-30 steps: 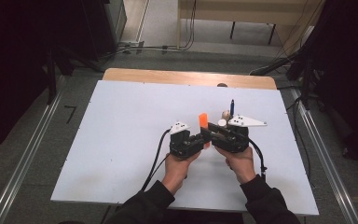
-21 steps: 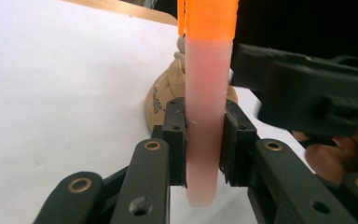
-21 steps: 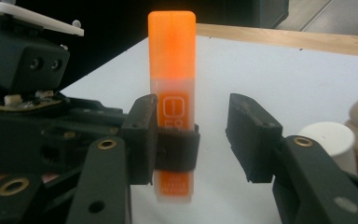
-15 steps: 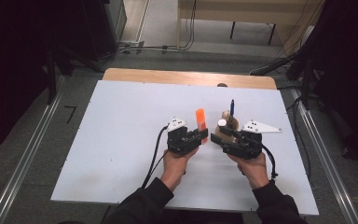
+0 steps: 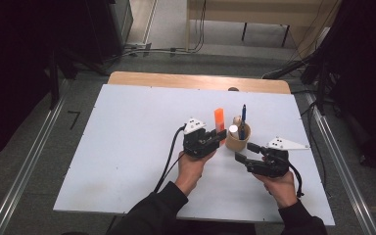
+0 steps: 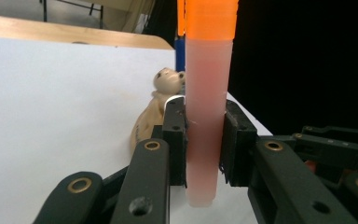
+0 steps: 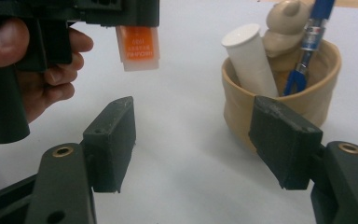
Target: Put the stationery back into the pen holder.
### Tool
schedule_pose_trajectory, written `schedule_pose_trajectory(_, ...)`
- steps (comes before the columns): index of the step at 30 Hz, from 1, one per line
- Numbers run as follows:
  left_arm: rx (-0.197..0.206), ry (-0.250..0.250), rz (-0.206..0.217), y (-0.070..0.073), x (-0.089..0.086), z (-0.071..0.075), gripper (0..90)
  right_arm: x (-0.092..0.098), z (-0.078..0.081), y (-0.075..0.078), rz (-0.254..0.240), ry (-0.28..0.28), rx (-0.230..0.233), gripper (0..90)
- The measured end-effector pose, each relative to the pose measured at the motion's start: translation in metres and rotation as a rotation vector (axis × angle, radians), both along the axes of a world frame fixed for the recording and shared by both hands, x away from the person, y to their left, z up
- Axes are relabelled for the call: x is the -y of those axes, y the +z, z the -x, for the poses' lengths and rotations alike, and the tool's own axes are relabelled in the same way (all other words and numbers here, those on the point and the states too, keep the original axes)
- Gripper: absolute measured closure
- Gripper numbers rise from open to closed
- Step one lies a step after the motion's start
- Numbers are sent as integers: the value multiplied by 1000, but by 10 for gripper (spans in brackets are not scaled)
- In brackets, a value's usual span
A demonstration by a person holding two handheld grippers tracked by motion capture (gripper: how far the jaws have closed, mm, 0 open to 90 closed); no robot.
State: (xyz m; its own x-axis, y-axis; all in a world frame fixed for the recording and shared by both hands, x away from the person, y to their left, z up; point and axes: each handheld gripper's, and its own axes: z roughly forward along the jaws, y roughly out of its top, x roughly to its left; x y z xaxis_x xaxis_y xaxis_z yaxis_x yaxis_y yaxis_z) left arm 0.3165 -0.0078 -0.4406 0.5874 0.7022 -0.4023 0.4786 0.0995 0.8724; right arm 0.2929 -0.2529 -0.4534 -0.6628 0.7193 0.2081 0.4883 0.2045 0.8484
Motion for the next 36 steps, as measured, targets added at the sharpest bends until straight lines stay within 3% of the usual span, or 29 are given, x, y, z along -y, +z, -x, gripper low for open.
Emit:
schedule_pose_trajectory(10,38,-23,-52,4,30,-16,752,7,-2,-3,-2,-33,-7,301)
schedule_pose_trajectory(19,98,-42,-99,-1,55,-25,751,11,-4,-6,4,-55,-15,302)
schedule_pose_trajectory(26,202,-40,-184,-8,74,-31,751,14,-5,-6,-5,-64,-17,304)
schedule_pose_trajectory(36,188,-19,-230,-16,84,-39,751,15,-4,-6,-12,-64,-19,305)
